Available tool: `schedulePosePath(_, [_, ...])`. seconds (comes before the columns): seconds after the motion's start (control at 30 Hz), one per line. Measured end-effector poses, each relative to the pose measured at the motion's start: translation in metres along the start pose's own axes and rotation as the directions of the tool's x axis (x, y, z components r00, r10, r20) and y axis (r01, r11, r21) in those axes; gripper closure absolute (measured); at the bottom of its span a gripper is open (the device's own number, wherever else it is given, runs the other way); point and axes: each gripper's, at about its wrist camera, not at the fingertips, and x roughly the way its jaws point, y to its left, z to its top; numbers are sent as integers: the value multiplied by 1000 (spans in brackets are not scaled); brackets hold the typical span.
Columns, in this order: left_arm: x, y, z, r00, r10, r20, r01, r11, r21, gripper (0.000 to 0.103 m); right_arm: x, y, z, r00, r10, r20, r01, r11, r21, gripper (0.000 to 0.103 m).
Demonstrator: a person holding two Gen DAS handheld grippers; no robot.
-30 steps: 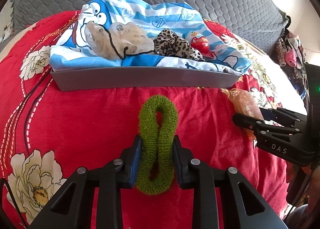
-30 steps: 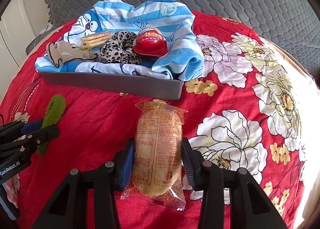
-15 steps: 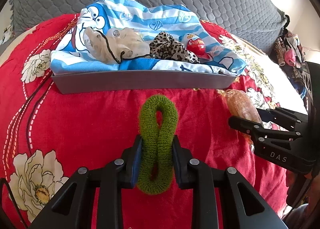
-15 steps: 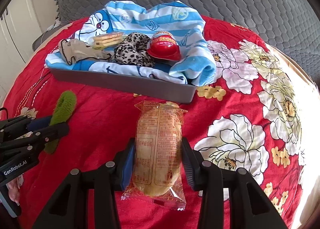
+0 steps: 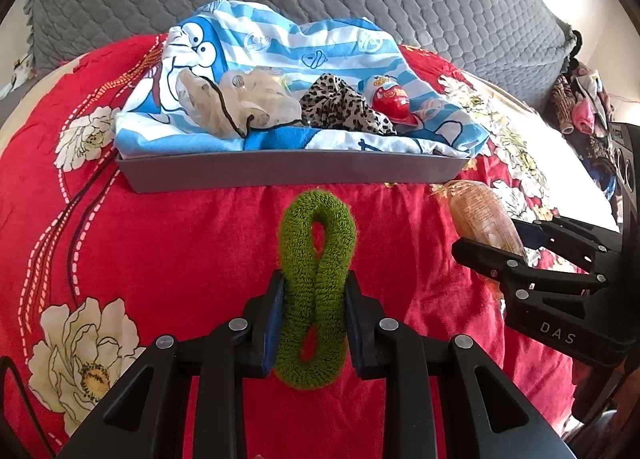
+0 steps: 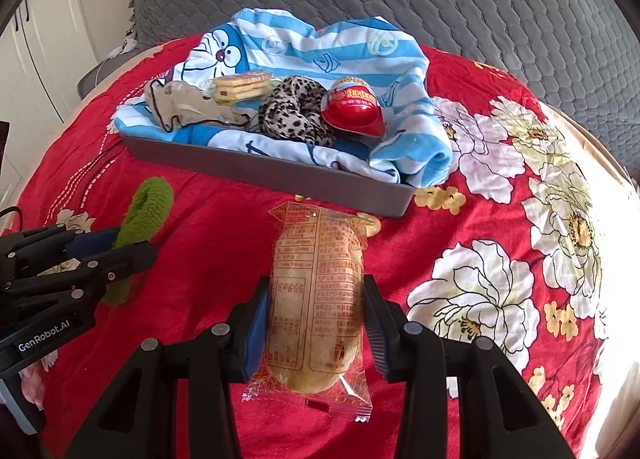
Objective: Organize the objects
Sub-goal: 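Lift green scrunchie and snack bar and carry both over the gray tray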
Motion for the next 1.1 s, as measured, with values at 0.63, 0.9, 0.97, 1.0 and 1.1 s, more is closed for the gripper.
schedulePosePath(0.63, [-34,-4,3,998,41,38,-41,999,12,75,-31,19,1,998,41,46,-40,999,-24,60])
schedulePosePath(0.9, [-50,-7,6,997,48,63,-50,999,19,75,-46,27,5,995,72,76,-69,997,-36,60])
schedulePosePath(0.97, [-54,-9,7,997,48,68,-49,998,24,75,-52,29,6,993,76,89,-73,997,-39,60])
schedulePosePath(1.0, [-56,-10,7,996,50,71,-52,998,26,75,-54,29,7,993,77,94,-73,997,-40,60])
schedulePosePath(1.1, [-63,-11,8,995,52,85,-54,998,28,75,-61,29,9,990,81,115,-77,996,-36,60])
